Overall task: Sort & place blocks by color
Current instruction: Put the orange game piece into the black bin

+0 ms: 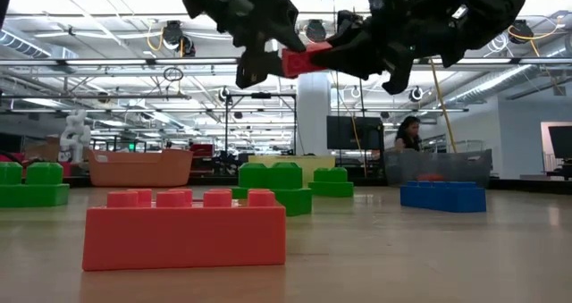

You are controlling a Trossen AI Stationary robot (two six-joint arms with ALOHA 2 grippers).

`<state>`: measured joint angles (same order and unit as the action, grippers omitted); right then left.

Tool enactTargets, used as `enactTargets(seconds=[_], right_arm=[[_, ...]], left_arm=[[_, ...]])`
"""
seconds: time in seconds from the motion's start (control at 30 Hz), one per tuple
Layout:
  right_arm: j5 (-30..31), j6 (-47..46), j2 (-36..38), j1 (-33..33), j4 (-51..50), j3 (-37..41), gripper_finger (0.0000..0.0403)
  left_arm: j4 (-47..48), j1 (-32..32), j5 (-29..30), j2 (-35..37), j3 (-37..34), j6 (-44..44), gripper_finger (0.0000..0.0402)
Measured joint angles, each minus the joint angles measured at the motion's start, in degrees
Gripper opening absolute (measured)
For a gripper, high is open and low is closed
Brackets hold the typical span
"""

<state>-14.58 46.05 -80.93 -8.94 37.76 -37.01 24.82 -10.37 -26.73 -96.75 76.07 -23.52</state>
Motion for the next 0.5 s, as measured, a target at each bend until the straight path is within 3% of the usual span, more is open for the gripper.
enactTargets(seconds=[0.3,0.4,0.5], right_arm=[[7.83,-1.85,5.30,-2.57,-8.07,-0.04,0.0076],[14.90,-1.83,7.31,-4.04,-12.28,-0.04,0.0076],[26.44,-2.61,9.57,-6.58,-17.19,-0.02,0.0076]], left_arm=[[7.51,-4.46,-0.96,1.70,0.01,3.39,0.0222],[10.91,-6.15,4.73,3.33,0.02,4.14,0.0222],[12.76,-6.32,10.20,4.83,0.02,3.97,0.0222]])
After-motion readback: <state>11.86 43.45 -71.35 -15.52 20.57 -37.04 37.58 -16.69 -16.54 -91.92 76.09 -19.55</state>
